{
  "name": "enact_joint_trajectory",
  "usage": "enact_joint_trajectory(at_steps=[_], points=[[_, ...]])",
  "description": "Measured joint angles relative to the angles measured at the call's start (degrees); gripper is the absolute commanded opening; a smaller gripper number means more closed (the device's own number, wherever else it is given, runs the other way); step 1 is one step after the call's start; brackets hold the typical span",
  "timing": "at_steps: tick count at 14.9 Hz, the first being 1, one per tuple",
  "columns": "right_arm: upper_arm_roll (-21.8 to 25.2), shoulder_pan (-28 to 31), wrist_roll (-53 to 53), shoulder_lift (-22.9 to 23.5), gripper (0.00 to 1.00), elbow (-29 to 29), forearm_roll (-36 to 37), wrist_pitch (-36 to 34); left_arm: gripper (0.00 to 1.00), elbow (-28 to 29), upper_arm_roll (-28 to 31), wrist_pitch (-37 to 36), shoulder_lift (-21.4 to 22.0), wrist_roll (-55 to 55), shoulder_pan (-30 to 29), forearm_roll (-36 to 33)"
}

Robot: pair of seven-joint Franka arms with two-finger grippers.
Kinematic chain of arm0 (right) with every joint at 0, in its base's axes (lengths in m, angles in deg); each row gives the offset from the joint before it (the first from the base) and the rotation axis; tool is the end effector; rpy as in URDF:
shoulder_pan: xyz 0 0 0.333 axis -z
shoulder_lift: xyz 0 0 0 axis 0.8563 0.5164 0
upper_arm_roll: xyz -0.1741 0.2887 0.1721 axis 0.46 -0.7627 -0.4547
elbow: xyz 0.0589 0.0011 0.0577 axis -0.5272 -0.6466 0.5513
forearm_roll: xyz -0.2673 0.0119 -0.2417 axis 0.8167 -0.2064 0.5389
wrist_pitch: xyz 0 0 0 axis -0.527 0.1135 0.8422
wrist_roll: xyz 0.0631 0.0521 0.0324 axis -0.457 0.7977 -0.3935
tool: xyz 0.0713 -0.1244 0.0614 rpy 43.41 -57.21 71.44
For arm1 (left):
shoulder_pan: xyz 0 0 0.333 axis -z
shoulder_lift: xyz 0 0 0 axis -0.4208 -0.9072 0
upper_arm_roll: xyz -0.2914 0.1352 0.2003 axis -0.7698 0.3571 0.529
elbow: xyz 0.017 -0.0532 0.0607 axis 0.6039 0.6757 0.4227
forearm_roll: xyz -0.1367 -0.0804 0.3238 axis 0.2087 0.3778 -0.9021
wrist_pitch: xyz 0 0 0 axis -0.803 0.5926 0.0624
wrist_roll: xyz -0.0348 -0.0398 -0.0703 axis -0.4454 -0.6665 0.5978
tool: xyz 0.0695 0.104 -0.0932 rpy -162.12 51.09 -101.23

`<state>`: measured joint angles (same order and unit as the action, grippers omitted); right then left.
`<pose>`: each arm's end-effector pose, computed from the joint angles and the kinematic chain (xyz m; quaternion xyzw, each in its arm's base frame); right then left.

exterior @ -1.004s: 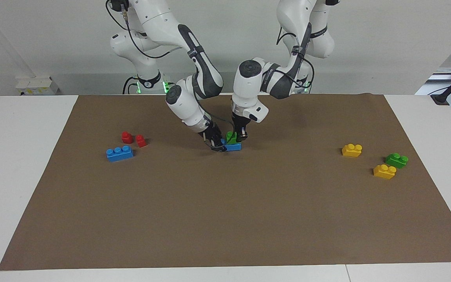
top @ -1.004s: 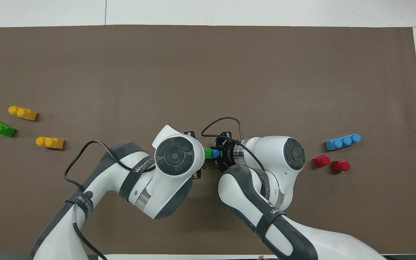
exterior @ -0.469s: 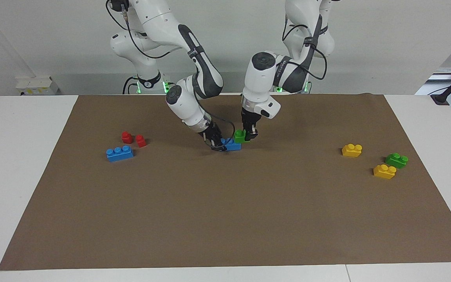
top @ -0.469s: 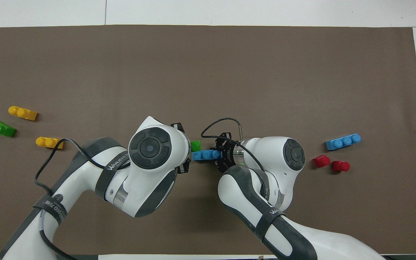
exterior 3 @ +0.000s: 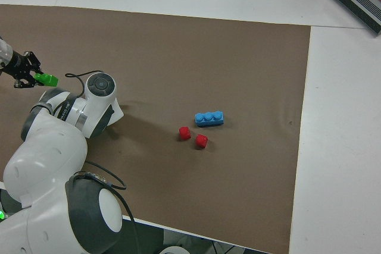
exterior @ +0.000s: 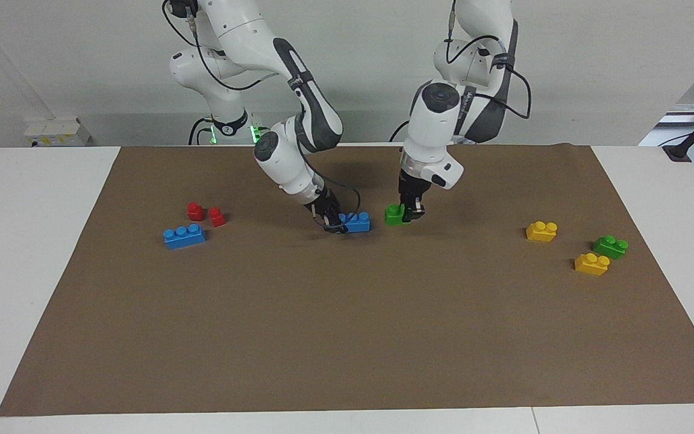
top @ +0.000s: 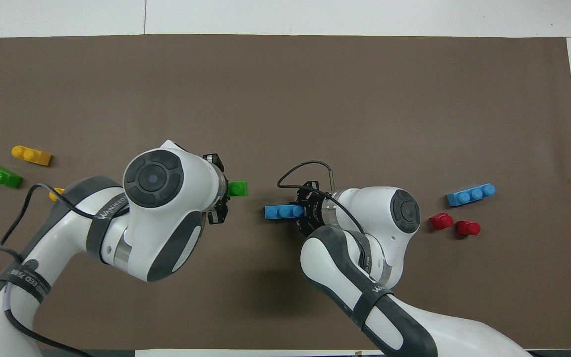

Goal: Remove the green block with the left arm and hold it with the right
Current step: 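Pull the green brick away with the left gripper while the right gripper pulls blue, then carry the green brick outward with the left gripper while the right gripper carries blue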

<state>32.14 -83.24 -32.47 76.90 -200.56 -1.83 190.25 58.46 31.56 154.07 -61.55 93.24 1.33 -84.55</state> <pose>0.4855 0.2884 0.3174 -0.7023 0.6629 0.1671 0.1985 0.4965 -0.2299 0.4426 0.7171 0.6958 0.0011 0.0414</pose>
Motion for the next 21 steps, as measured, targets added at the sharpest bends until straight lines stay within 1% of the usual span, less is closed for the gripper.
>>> enact_joint_trajectory(at_steps=[2,6,8,11,13,16,21], points=[[0.3,5.3,3.6,-1.0,0.00,1.0,0.9,-5.9,0.00,0.1,0.1,0.0,0.0,-7.4,-4.5,0.0],[0.8,19.8,8.5,-3.3,0.00,7.1,11.7,-23.0,0.00,0.1,0.1,0.0,-0.1,-22.1,-11.6,0.0],[0.8,25.8,12.6,-3.4,0.00,9.7,14.4,-28.8,0.00,0.1,0.1,0.0,-0.2,-28.1,-14.1,0.0],[0.9,33.1,17.8,-3.2,0.00,10.2,16.7,-30.6,0.00,0.1,0.1,0.2,-0.2,-33.6,-17.3,0.0],[0.9,36.2,20.5,-2.5,0.00,10.2,17.2,-30.8,0.00,0.1,0.0,0.4,-0.2,-37.9,-19.4,0.0],[0.9,38.2,22.3,-0.4,0.00,10.2,17.3,-30.5,0.00,0.1,0.0,2.3,-1.4,-42.5,-22.0,0.0],[0.7,39.2,24.1,1.9,0.00,10.3,17.3,-28.7,0.00,-1.0,0.0,5.7,-5.8,-48.3,-25.1,0.0]])
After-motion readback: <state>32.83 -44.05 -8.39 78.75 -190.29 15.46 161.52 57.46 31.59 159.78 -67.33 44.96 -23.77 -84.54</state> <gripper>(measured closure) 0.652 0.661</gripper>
